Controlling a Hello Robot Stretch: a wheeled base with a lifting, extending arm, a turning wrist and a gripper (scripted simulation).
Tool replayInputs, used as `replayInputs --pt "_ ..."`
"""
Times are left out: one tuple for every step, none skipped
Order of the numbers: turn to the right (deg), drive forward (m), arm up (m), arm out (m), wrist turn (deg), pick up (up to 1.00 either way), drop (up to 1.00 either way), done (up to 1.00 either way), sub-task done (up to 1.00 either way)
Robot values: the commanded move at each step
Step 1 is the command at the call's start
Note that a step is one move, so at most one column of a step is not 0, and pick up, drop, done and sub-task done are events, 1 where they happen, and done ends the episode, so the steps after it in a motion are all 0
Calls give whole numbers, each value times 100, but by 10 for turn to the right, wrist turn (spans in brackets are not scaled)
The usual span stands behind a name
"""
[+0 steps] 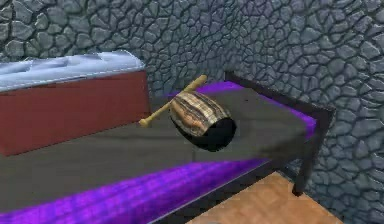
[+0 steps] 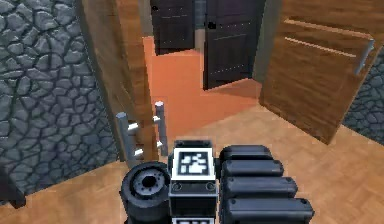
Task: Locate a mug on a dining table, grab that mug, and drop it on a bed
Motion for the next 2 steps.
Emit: replayInputs --pt "450 0 0 0 0 0 0 0 0" --pt "450 0 0 0 0 0 0 0 0"
